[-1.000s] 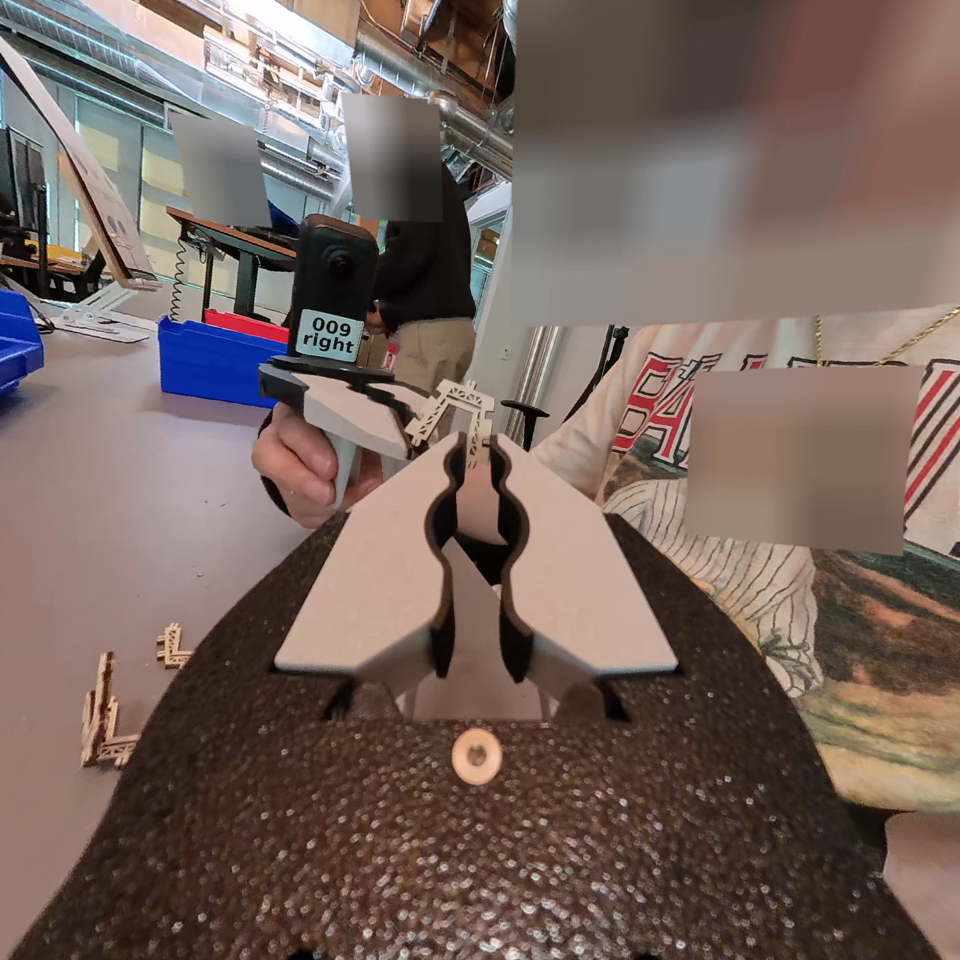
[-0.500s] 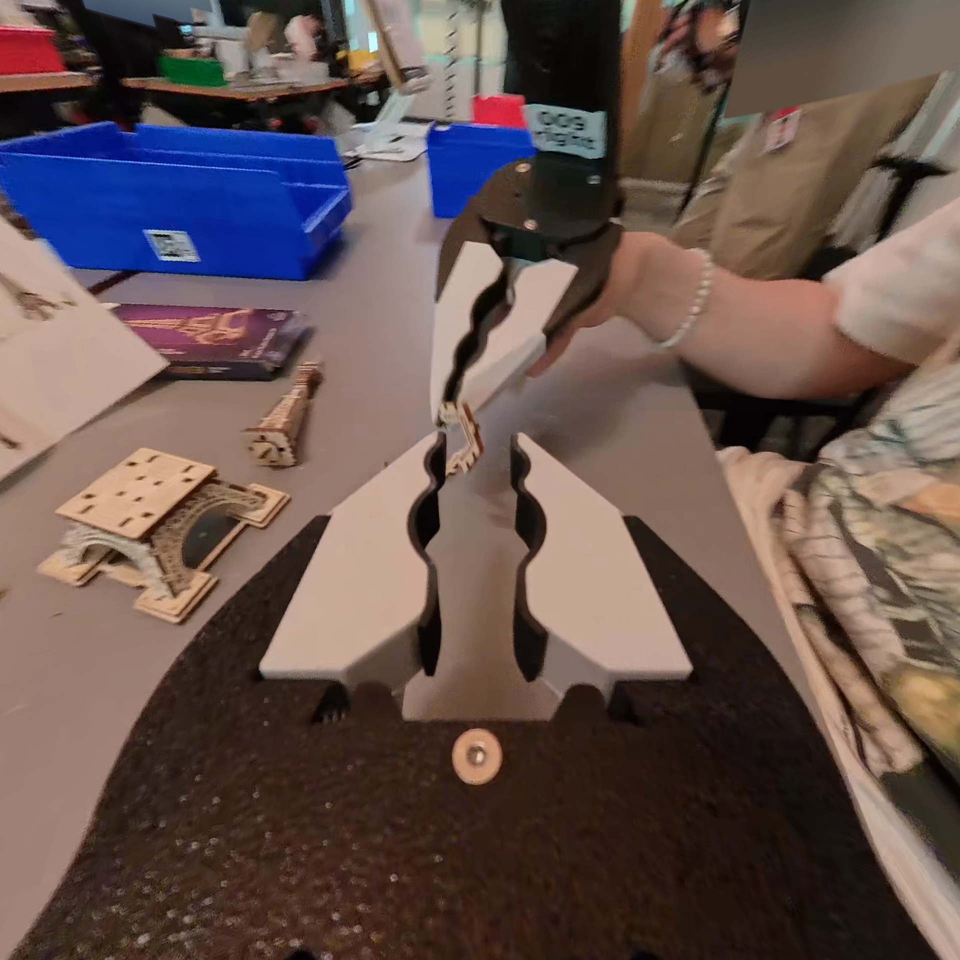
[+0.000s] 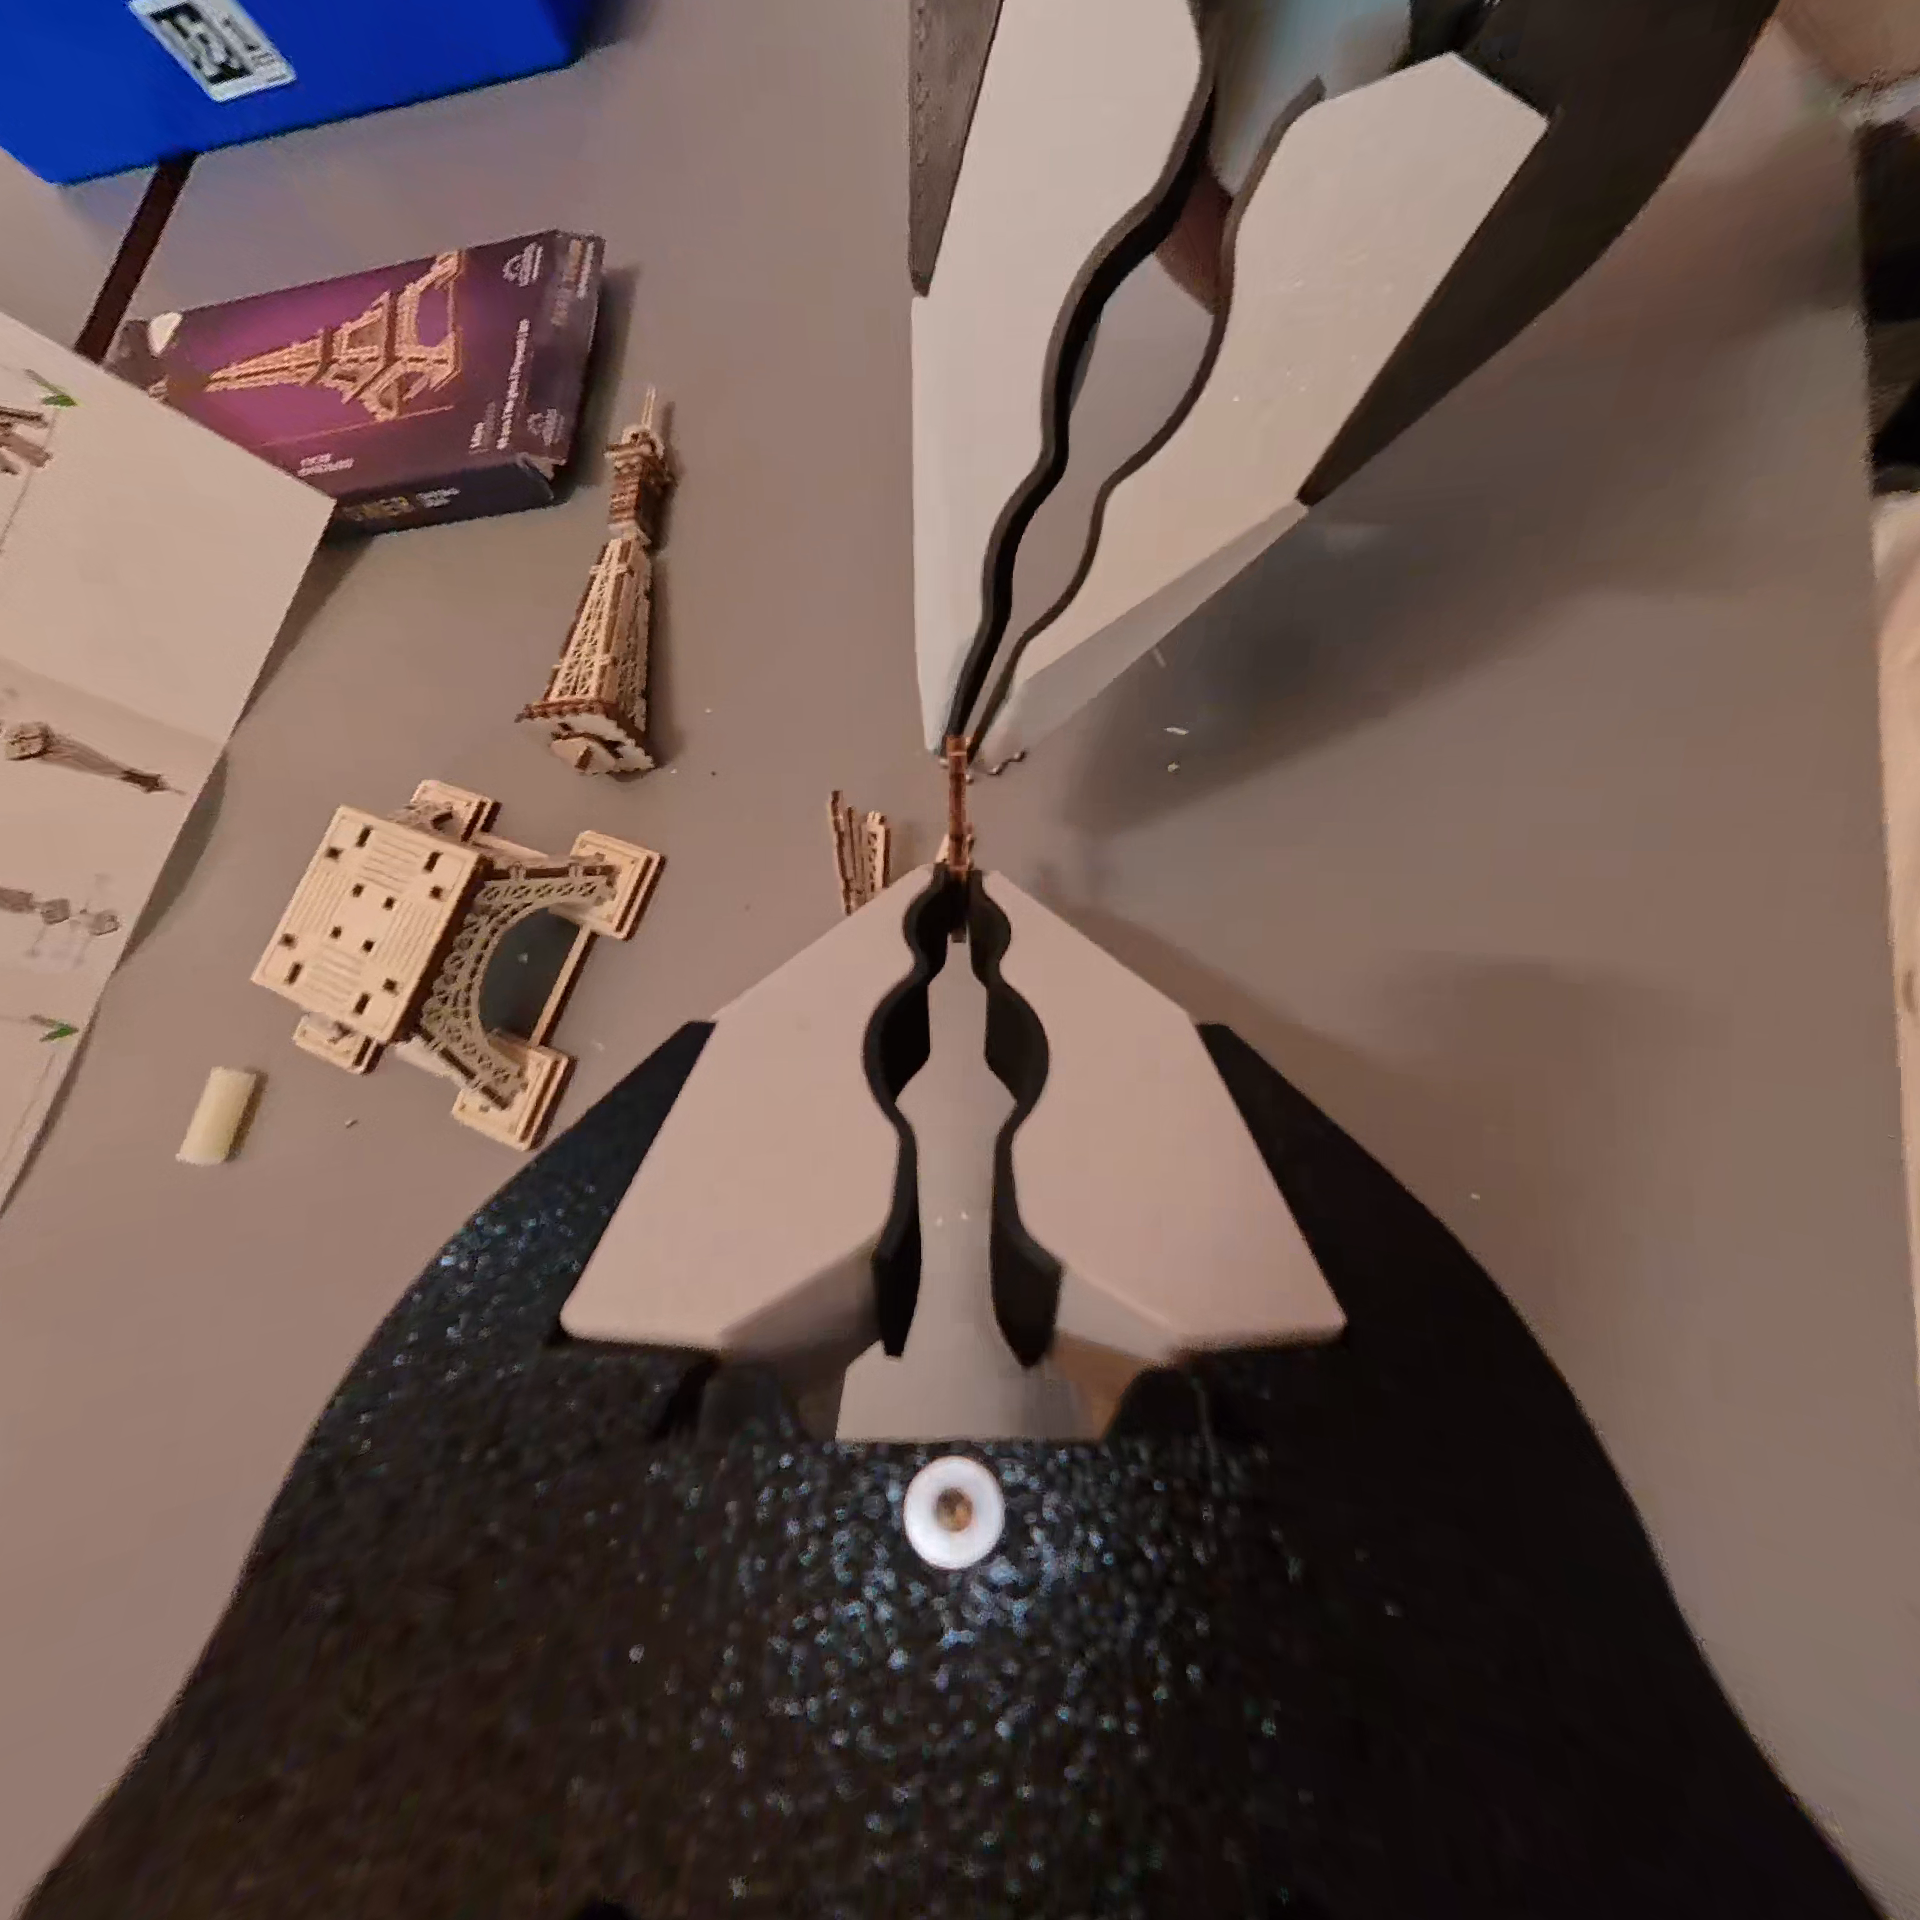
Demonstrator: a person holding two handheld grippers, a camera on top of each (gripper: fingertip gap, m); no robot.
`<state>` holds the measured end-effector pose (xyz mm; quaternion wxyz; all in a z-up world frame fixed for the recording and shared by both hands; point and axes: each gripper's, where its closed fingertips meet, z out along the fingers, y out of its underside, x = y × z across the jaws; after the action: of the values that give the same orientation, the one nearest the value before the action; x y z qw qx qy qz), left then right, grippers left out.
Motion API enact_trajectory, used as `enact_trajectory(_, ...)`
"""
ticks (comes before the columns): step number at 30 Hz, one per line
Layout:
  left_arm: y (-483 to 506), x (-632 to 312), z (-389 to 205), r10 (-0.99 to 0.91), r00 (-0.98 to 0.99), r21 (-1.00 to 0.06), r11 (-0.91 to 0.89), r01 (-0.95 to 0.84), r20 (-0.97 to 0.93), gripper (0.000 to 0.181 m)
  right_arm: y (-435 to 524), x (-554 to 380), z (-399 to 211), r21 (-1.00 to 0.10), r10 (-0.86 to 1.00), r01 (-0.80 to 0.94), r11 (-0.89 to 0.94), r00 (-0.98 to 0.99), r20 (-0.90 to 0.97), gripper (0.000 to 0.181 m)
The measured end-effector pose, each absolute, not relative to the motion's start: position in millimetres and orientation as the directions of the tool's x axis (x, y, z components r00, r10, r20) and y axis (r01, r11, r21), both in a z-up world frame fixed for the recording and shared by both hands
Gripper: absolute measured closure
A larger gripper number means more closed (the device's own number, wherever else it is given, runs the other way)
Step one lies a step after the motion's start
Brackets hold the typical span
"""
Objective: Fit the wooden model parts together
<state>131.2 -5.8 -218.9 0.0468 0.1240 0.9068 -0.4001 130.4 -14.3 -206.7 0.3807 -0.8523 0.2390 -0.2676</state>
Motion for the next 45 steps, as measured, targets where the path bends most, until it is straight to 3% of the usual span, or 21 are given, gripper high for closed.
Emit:
enact_trajectory(2,-9,132,-218,0.195,-0.973,-0.762,0.610,0.217,-0.120,0.181,-17,128,-207,-0.774,-0.598,-0.197,-0.603,0.753,0.274,0.181)
enact_trajectory(4,-11,133,-214,0.200,-0.978,-0.815,0.555,0.168,-0.065,0.181,-18,125,-208,-0.791,-0.589,-0.209,-0.575,0.777,0.223,0.166)
enact_trajectory(6,-13,126,-206,0.243,-0.970,-0.871,0.477,0.114,0.006,0.181,-18,125,-204,-0.840,-0.606,-0.223,-0.494,0.781,0.149,0.163)
enact_trajectory(10,-13,120,-199,0.290,-0.953,-0.911,0.410,0.035,0.094,0.181,-9,121,-198,-0.904,-0.562,-0.214,-0.369,0.826,0.034,0.175)
enact_trajectory(15,-13,119,-205,0.307,-0.948,-0.906,0.420,0.061,0.079,0.181,-10,121,-204,-0.895,-0.546,-0.208,-0.395,0.837,0.047,0.180)
enact_trajectory(19,-13,132,-211,0.263,-0.965,-0.867,0.479,0.141,-0.011,0.163,-18,127,-215,-0.856,-0.576,-0.227,-0.465,0.812,0.098,0.181)
enact_trajectory(30,-14,134,-226,0.328,-0.940,-0.759,0.588,0.279,-0.091,0.180,-18,130,-238,-0.791,-0.584,-0.263,-0.553,0.799,0.142,0.180)
enact_trajectory(32,-17,139,-227,0.318,-0.945,-0.776,0.577,0.254,-0.073,0.180,-22,126,-243,-0.766,-0.579,-0.298,-0.569,0.807,0.116,0.163)
enact_trajectory(33,-18,140,-228,0.329,-0.942,-0.788,0.561,0.255,-0.071,0.180,-27,127,-245,-0.757,-0.588,-0.310,-0.576,0.800,0.120,0.162)
enact_trajectory(39,-15,143,-231,0.404,-0.912,-0.784,0.544,0.299,-0.068,0.180,-31,134,-245,-0.790,-0.628,-0.334,-0.513,0.774,0.081,0.177)
enact_trajectory(45,-16,137,-236,0.486,-0.872,-0.756,0.546,0.361,-0.066,0.180,-34,137,-250,-0.782,-0.634,-0.345,-0.520,0.769,0.082,0.181)
